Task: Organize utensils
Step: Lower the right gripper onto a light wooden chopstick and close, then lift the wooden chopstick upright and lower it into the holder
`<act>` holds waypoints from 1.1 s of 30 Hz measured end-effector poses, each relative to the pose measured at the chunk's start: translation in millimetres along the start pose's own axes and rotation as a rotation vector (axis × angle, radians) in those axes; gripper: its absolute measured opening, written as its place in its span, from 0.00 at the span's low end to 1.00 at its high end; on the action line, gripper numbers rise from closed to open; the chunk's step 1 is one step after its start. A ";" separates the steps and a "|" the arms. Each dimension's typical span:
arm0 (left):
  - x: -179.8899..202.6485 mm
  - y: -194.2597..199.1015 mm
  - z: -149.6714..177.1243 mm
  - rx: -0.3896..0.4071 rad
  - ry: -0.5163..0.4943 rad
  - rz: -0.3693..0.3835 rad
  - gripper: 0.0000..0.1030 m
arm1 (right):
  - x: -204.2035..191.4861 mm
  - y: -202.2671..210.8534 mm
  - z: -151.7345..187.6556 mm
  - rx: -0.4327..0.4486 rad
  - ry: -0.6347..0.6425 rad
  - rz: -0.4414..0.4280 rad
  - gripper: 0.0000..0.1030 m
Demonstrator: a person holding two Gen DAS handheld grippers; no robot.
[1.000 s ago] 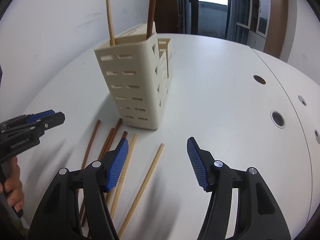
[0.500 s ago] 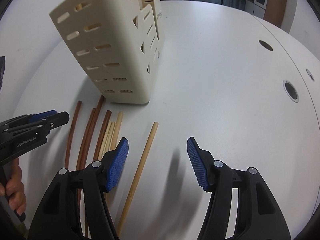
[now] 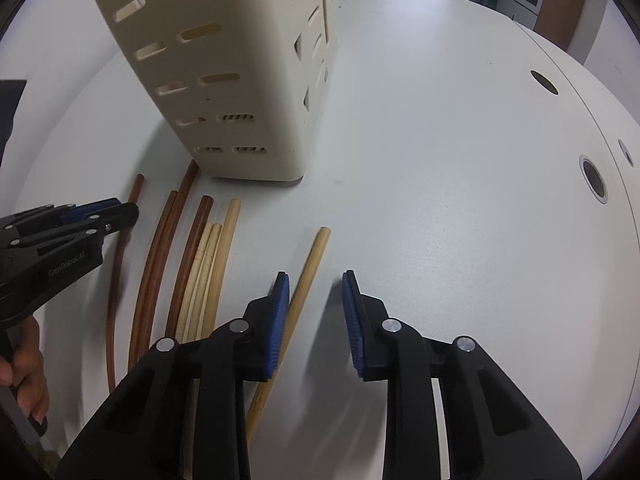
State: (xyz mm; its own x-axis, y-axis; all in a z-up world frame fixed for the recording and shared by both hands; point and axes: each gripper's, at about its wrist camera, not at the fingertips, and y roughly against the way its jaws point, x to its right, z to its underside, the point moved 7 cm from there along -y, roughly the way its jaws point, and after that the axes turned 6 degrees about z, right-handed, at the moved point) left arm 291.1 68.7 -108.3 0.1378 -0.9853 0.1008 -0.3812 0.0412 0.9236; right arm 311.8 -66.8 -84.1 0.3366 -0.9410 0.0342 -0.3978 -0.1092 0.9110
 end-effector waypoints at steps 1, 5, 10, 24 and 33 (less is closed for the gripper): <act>-0.5 -0.5 -0.9 -0.006 -0.004 0.006 0.15 | -1.4 0.9 0.8 0.001 0.004 -0.001 0.21; -3.4 -0.9 -5.2 -0.012 -0.003 0.022 0.08 | -2.2 3.3 2.0 0.009 0.004 -0.015 0.11; -4.5 0.6 -6.3 0.002 -0.001 0.025 0.06 | 7.1 6.7 0.9 0.023 -0.030 -0.044 0.07; 18.8 106.0 -31.5 0.334 -0.035 0.108 0.06 | 6.3 105.6 -23.0 0.342 -0.043 -0.103 0.06; 42.7 178.6 -35.6 0.603 -0.071 0.077 0.06 | 2.4 164.3 -29.6 0.531 -0.046 -0.136 0.06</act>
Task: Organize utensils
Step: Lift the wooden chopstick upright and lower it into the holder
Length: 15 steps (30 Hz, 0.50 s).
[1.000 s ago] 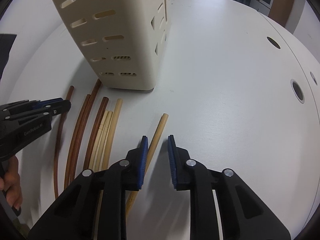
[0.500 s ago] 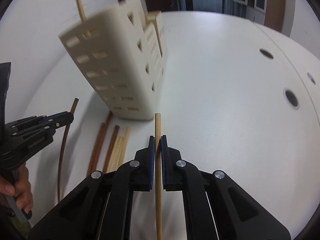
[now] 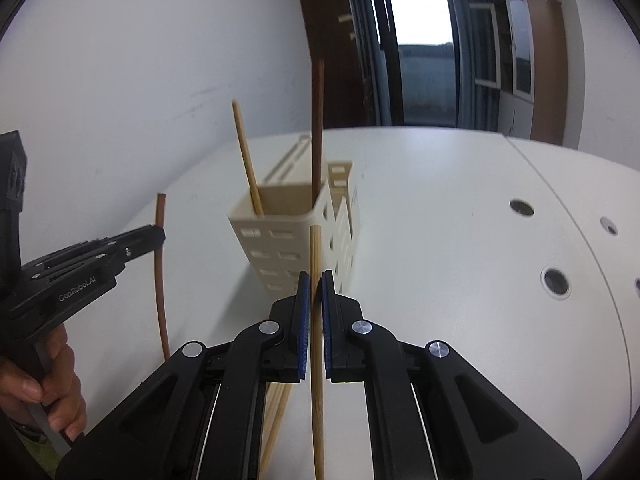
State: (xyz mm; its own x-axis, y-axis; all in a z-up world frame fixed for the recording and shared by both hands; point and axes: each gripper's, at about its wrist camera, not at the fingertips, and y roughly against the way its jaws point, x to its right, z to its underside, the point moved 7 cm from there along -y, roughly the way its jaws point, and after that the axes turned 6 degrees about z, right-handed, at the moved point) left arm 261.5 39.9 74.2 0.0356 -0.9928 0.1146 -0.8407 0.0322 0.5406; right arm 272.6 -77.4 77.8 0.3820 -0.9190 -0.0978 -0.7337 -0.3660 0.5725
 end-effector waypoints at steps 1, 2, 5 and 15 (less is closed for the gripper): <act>3.3 4.5 -4.5 0.029 -0.016 -0.008 0.06 | -2.3 7.0 -4.8 0.026 0.001 -0.007 0.06; 6.7 7.8 -8.6 0.048 -0.023 -0.007 0.06 | -3.5 13.9 -10.3 0.051 0.000 -0.010 0.06; 11.9 18.1 -15.9 0.091 -0.043 -0.008 0.06 | 1.0 22.9 -26.2 0.108 -0.002 -0.010 0.06; 31.6 25.8 -40.4 0.198 -0.068 0.026 0.06 | 9.8 34.3 -63.2 0.240 -0.008 -0.040 0.06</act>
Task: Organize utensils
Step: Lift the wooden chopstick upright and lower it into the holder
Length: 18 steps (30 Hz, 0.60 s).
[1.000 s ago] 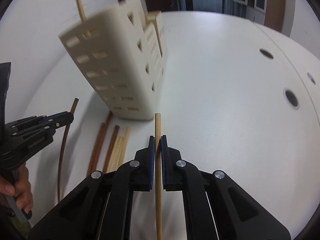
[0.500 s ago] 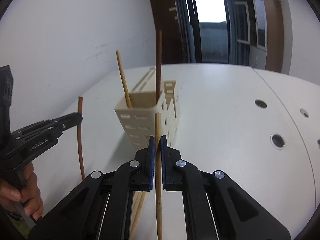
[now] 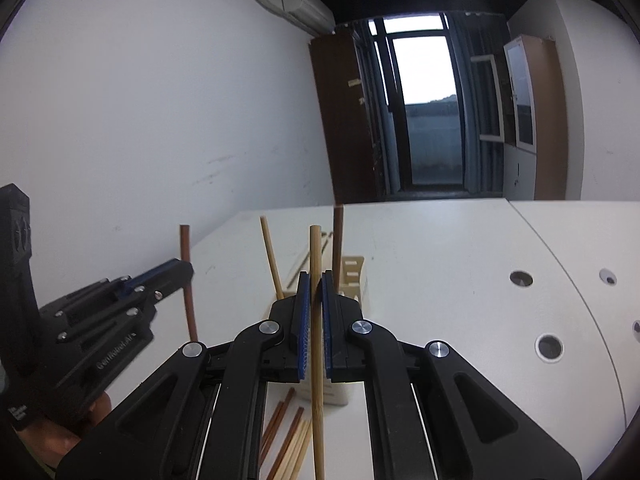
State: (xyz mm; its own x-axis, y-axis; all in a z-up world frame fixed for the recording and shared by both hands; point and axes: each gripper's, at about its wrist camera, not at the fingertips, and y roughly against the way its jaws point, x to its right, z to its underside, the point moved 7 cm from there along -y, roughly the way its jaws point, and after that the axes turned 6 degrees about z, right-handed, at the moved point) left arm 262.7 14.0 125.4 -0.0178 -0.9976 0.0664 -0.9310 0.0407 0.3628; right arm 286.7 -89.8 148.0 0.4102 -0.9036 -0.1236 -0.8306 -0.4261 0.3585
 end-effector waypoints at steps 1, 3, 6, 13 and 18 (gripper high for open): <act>1.5 -1.1 -3.1 0.007 0.000 0.006 0.06 | -1.5 2.9 -3.7 0.027 0.009 0.003 0.06; 2.8 -1.1 -8.5 0.031 0.005 0.018 0.06 | -5.2 8.5 -12.2 0.089 0.030 0.014 0.06; 1.2 -1.8 -15.7 0.079 0.004 0.025 0.06 | -11.5 10.4 -22.5 0.150 0.055 0.002 0.06; -2.8 -12.0 -27.1 0.116 -0.029 0.006 0.06 | -4.6 -5.5 -36.0 0.215 0.039 -0.007 0.06; -4.8 0.3 -43.0 0.204 -0.032 0.025 0.06 | -3.1 -7.4 -46.9 0.279 0.042 -0.029 0.06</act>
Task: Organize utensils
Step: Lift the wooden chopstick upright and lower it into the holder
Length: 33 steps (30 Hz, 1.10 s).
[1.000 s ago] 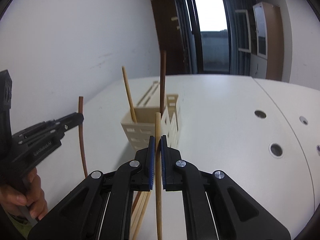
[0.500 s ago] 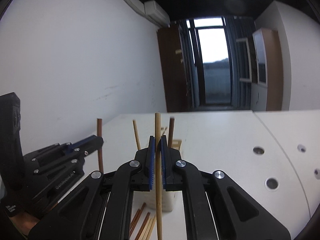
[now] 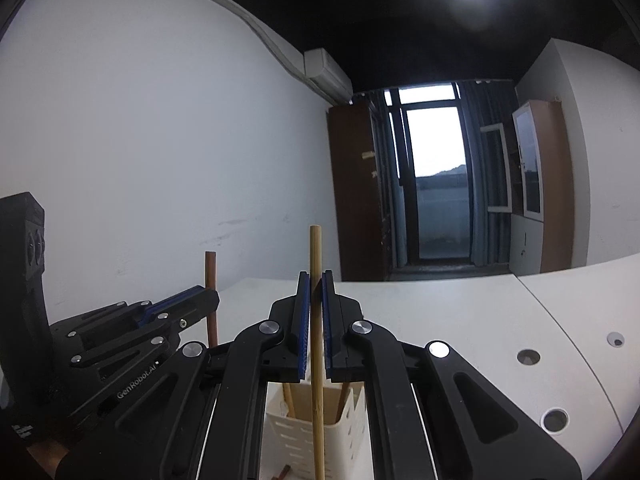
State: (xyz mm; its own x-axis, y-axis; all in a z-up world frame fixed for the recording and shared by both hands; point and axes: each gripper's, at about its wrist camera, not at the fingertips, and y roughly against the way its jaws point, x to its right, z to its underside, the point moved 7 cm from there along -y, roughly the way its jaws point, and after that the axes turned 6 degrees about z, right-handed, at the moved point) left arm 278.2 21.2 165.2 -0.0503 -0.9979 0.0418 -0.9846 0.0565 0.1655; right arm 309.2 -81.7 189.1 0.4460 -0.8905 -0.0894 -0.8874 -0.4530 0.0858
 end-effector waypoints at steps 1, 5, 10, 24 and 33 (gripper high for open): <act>-0.2 2.1 -1.3 0.016 0.004 0.006 0.06 | 0.6 0.5 -2.7 0.019 0.000 -0.001 0.06; -0.3 17.3 -15.2 0.158 0.030 0.013 0.06 | 5.3 0.6 -9.5 0.076 -0.027 -0.007 0.06; 5.2 43.7 -24.9 0.350 0.035 0.039 0.06 | 12.2 2.1 -19.3 0.184 -0.076 -0.019 0.06; 22.4 16.6 -18.7 0.472 0.029 0.039 0.06 | 20.9 6.7 -23.1 0.442 -0.153 0.031 0.06; 20.5 -11.2 -1.0 0.367 0.024 0.058 0.06 | 22.2 -12.0 -7.5 0.391 -0.103 0.019 0.06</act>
State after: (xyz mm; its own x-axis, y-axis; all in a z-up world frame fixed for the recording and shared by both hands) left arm 288.3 0.1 165.2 -0.1085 -0.9920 0.0648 -0.9748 0.0934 -0.2024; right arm 330.7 -96.3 193.6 0.4324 -0.8809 -0.1923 -0.8818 -0.3687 -0.2939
